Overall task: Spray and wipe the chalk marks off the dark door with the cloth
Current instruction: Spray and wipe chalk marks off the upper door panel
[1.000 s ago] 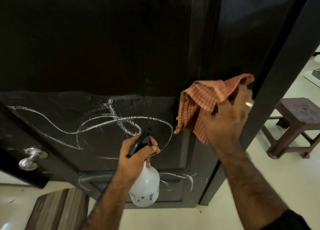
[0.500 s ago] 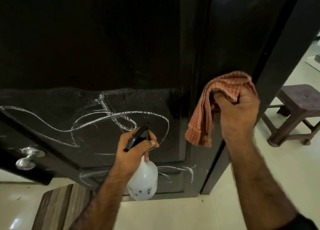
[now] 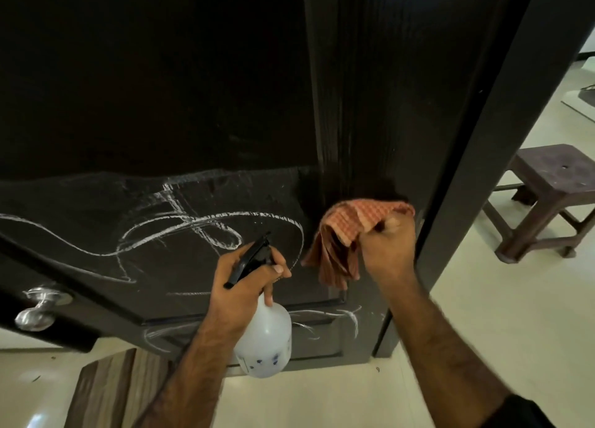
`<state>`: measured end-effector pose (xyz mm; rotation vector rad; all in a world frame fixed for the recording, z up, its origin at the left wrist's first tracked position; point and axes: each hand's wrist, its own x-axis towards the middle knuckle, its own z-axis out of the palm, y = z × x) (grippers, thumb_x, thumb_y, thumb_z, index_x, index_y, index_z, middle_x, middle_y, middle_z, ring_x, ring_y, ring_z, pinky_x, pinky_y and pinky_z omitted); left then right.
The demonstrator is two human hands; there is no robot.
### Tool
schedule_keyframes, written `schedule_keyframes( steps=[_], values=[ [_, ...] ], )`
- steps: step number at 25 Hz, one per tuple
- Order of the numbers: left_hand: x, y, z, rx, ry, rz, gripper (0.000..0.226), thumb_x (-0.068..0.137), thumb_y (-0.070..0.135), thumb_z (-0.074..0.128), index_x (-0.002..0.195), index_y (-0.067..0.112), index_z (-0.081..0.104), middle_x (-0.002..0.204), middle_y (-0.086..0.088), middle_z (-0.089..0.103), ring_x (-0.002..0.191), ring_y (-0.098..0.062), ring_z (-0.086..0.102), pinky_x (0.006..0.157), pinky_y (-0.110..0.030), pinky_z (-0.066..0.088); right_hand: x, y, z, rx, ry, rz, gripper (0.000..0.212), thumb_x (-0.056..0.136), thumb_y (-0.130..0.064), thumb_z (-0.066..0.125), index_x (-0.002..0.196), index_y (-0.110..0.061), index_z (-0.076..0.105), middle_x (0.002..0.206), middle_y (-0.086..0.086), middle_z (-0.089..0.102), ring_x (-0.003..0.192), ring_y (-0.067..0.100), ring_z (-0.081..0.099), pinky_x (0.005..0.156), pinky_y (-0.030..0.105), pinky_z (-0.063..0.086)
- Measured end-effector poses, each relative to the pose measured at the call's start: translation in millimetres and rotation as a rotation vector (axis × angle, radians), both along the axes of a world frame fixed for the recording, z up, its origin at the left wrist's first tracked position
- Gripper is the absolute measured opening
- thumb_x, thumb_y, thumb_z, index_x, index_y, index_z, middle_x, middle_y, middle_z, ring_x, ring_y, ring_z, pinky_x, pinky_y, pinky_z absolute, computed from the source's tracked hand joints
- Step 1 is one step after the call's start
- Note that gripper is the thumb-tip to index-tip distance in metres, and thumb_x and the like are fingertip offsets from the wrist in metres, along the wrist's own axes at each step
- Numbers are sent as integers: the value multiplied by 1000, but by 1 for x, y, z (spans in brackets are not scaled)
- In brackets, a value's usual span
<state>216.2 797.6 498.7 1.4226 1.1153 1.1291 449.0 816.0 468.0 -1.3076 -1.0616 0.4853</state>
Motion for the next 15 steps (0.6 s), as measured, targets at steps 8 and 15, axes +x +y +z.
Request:
schedule_keyframes(
  steps=[8,15],
  values=[
    [6,-3,-8,-24,-44,13,18,78,7,67,86,-9,70,70,-13,72,57,-55,47,74,-54,52,39,-18,-46,-109,-23,188,44,81,1,86,89,-42,85,91,-11,82,87,13,80,83,52,65],
    [17,0,-6,-51,-27,9,20,78,10,70,90,-6,71,82,-14,74,61,-56,49,82,-59,59,49,-6,4,201,187,224,9,89,1,76,92,-6,81,94,-3,82,88,19,80,80,32,66]
  ],
)
